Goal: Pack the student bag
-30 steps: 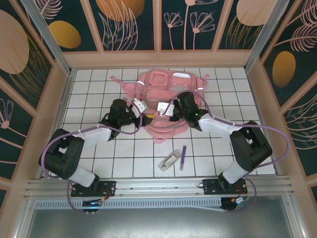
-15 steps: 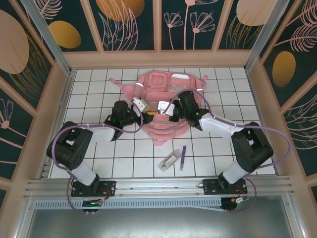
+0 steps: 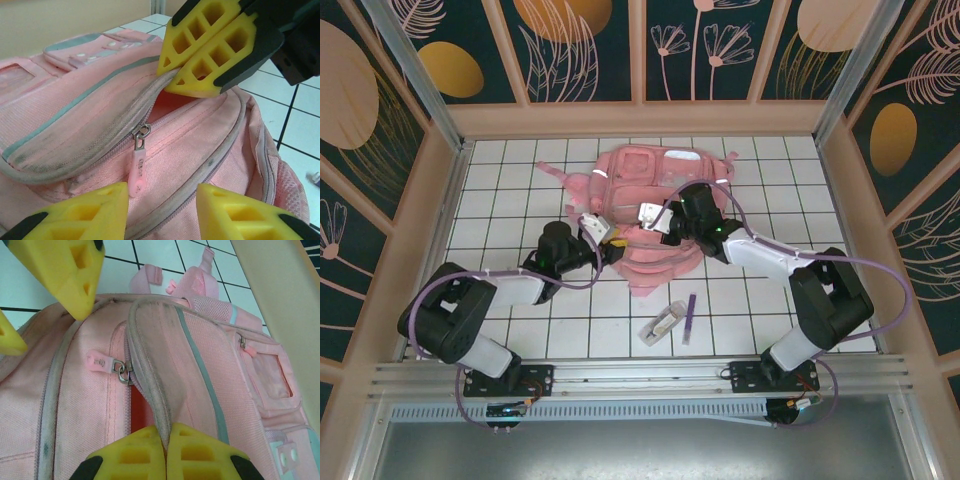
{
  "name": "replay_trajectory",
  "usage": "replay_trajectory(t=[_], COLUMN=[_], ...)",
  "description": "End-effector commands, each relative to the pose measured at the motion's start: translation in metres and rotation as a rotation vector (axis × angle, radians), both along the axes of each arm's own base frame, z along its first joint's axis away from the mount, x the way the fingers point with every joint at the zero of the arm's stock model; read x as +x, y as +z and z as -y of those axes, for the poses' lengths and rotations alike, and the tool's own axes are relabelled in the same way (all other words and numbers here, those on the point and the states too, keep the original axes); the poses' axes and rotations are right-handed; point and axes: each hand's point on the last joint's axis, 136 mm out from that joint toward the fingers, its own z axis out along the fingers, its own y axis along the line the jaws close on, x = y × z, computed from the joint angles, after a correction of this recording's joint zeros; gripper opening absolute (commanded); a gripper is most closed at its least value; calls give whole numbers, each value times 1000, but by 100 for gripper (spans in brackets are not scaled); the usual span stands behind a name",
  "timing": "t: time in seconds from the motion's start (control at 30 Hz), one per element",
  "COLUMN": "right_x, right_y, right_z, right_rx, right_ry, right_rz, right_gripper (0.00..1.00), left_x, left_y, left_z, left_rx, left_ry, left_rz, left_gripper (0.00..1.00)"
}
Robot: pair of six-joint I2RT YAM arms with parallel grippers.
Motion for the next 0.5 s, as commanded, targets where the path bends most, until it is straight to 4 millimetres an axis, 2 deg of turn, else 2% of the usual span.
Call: replay_trajectory(t=[0.0, 0.2, 0.27, 0.3, 0.47], right_x=[-11, -20, -24, -26, -34], right_y=[51, 60, 64, 65, 71], right_z=[-24, -32, -34, -35, -38], right_rx=[103, 105, 110, 112, 113], right_ry=[95, 132, 143, 150, 180], right_rz=[112, 132, 136, 138, 150], right_gripper=[0, 0, 0, 0, 0], left_x=[15, 40, 44, 46, 53], left_y=[1, -10, -5, -15, -21], left_z=[6, 10, 10, 12, 14], left_rx=[-26, -27, -42, -26, -15], left_ry=[35, 98, 108, 108, 111], left_rz=[-13, -38, -20, -37, -42], left_gripper=[44, 43, 43, 43, 40])
